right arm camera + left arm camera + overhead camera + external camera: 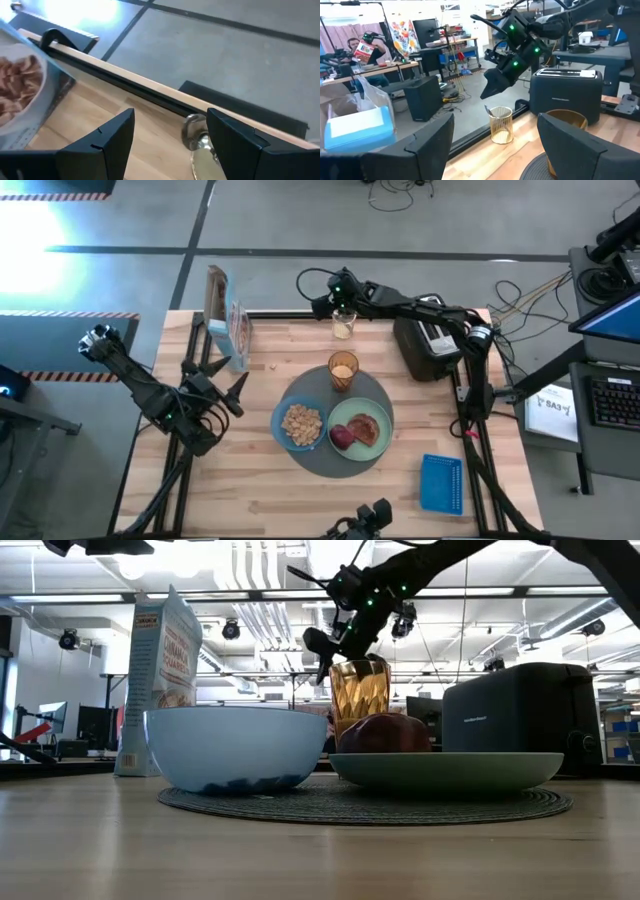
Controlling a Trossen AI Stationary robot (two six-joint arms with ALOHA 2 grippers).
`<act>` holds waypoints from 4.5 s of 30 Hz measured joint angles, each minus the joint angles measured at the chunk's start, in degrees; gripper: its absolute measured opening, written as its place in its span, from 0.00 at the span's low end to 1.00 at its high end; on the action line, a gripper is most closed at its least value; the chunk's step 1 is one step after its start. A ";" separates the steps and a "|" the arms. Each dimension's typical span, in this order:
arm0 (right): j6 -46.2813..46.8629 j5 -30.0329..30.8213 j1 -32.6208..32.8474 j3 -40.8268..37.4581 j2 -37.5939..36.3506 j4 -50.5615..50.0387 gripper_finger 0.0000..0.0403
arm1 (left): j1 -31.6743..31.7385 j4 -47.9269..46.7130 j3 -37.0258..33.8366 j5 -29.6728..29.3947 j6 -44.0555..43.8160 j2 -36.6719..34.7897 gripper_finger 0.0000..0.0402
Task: Arrange a breakfast setting
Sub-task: Put the violet spoon beside the blue bowl
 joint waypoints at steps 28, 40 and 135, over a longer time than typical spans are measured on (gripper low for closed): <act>4.07 3.34 -0.19 -0.66 5.92 -2.10 0.46 | 0.00 -6.89 -0.07 1.11 -0.02 -1.88 0.67; -0.37 9.07 -0.41 -0.66 5.88 -2.12 0.18 | 0.00 -6.83 -0.70 1.97 -0.63 -1.88 0.67; -15.08 -10.07 17.71 -0.68 -15.28 0.68 0.02 | 27.19 62.15 -5.36 38.65 60.00 18.58 0.67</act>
